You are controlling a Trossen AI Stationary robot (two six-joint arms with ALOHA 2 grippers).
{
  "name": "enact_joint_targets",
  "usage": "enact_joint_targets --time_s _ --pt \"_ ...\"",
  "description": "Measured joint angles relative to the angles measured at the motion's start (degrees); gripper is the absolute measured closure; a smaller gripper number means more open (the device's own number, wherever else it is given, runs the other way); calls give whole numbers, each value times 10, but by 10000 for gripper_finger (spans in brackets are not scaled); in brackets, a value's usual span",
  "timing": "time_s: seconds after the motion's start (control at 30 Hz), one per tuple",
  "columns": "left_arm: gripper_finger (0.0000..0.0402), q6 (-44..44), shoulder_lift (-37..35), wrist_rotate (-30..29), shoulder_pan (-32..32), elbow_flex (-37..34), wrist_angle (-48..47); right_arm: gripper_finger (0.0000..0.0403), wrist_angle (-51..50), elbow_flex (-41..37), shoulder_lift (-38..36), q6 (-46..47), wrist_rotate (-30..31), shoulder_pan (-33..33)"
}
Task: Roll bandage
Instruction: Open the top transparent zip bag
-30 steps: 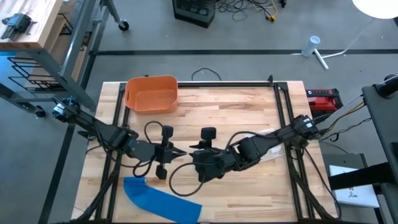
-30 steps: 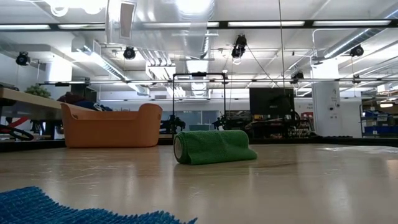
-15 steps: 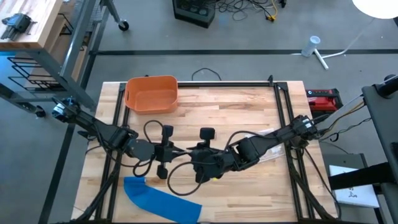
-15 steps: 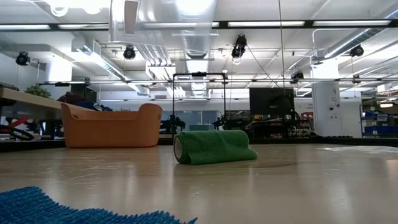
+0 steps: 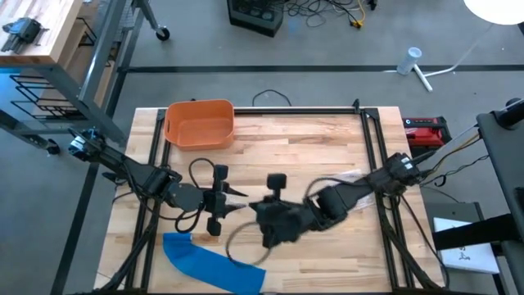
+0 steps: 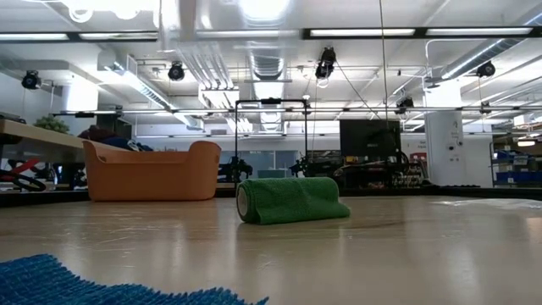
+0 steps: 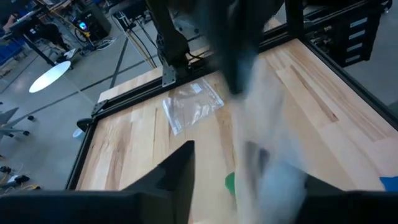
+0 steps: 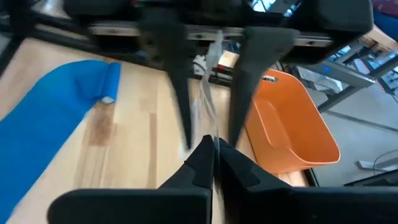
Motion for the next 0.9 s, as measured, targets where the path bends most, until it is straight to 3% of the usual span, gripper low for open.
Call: enact_joint_targets --time_s 0.33,0.57,0.73,0.9 --pt "222 -2 0 4 0 0 44 403 -65 1 -11 76 57 73" --pt "213 8 7 88 0 0 104 403 -80 1 -12 95 90 87" --pt "233 29 30 90 1 -1 119 403 -79 1 -12 95 89 87" --pt "295 53 44 90 1 -1 116 403 -81 1 -15 96 90 91"
